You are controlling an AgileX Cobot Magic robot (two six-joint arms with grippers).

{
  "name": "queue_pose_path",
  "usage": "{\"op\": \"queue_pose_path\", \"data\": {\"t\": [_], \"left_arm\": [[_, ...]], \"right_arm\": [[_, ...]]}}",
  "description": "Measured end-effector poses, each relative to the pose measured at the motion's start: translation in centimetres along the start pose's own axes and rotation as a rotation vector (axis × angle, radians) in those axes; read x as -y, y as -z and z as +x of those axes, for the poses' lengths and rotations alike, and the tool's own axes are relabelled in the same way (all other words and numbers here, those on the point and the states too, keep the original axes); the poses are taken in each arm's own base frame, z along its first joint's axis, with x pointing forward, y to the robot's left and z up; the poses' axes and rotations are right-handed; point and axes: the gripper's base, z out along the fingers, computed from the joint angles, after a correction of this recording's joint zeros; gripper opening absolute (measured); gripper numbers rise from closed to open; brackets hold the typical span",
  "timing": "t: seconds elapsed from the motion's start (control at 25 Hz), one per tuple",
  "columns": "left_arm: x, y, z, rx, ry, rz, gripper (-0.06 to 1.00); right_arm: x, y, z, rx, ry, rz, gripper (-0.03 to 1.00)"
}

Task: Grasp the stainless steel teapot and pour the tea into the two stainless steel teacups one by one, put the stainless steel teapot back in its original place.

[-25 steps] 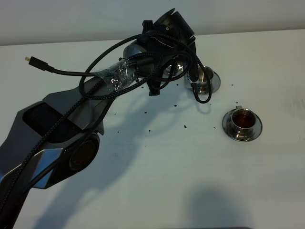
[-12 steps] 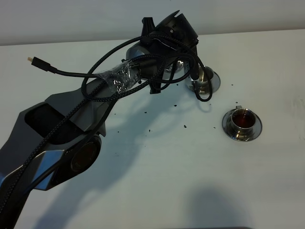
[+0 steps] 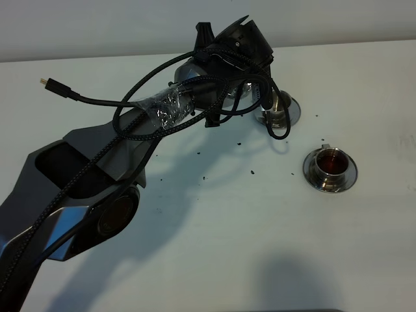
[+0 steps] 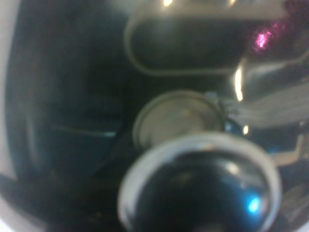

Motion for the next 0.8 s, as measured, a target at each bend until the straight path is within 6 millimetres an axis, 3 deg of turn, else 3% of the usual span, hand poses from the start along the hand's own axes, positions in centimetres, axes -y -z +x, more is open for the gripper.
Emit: {"op": "queue_pose_path", "data": {"t": [0.8], "left_arm": [[-0.45, 0.01, 0.26, -0.029, -0.018, -0.049, 0.22]], "right_arm": [[0.00, 0.00, 0.00, 0.000, 0.000, 0.000, 0.23]]}}
